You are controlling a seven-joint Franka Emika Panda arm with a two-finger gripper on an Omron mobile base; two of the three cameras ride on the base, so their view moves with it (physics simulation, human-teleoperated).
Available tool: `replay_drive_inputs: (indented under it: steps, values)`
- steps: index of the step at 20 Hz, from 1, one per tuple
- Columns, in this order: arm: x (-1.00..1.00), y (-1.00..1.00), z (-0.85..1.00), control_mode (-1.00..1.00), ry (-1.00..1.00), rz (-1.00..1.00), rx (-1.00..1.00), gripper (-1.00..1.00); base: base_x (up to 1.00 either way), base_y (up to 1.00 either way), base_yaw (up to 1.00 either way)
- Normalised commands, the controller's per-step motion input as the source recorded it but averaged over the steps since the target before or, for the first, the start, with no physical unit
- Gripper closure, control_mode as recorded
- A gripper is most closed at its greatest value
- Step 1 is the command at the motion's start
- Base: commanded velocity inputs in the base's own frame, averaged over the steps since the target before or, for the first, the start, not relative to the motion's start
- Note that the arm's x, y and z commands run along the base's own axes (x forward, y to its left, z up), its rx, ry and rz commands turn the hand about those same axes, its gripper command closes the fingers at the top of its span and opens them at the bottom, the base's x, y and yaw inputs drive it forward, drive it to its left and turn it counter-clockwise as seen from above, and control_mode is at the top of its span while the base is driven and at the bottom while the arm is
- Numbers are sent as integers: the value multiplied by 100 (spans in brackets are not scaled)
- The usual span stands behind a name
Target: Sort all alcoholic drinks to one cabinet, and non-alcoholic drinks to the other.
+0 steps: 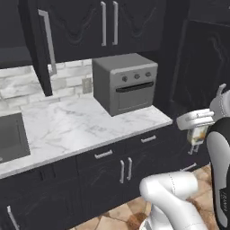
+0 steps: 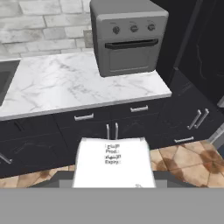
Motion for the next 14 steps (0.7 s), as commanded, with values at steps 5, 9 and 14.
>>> replay_drive_inputs:
  steps: [5, 9, 14]
  values:
    - [0, 0, 0, 100, 0, 0, 0, 100, -35, -48, -64]
    - [0, 0, 0, 100, 0, 0, 0, 100, -23, -48, -66]
    - [0, 0, 0, 100, 0, 0, 0, 100, -25, -57, -65]
